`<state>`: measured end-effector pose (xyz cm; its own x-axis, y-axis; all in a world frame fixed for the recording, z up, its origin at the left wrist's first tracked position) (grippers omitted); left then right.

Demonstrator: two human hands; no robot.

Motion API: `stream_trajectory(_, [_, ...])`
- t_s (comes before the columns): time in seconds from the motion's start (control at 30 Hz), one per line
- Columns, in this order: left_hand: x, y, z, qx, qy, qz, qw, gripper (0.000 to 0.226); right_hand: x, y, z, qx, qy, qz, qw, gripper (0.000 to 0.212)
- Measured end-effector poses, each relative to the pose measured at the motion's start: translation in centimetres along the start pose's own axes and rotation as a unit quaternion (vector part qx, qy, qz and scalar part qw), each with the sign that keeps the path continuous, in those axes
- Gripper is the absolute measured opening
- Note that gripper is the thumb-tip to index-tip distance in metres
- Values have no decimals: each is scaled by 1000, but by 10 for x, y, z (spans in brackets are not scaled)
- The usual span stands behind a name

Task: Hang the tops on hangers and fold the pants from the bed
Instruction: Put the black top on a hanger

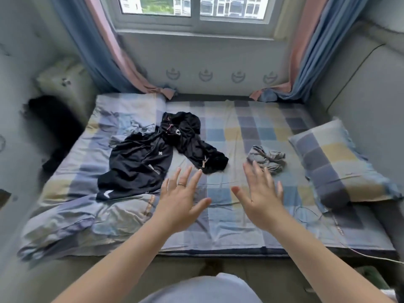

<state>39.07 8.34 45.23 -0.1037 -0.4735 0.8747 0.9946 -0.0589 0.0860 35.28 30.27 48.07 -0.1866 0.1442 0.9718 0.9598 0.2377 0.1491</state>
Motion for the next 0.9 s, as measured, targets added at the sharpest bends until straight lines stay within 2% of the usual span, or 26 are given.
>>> stream_trajectory(0.2, [1,-69,-46,87,5,-16,996,78,-35,-100,-5,32,-12,-66,997,76])
stream_trajectory(0.47, [-5,-146,-78,136,45,-38,989,74,-61,-180,4,15,-29,-130,991,72])
stream_trajectory(0.7, [-35,-244,-140,99,32,-60,993,73,-102,-269,14,-21,-34,-114,993,70])
stream_trajectory(0.9, [-88,-364,-255,79,-5,-124,989,75,-204,-408,3,-82,-46,-121,988,69])
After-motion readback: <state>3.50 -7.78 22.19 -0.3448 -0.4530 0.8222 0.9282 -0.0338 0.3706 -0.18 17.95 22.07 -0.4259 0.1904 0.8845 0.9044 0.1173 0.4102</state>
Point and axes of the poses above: each hand's wrist, its own y-axis away from the middle knuckle, its own x-axis out of the back of the hand, z = x × y, the point moved 5 cm from there along -y, towards the middle knuckle, and after that the axes turned 11 degrees about y, right-handed, at the moved point
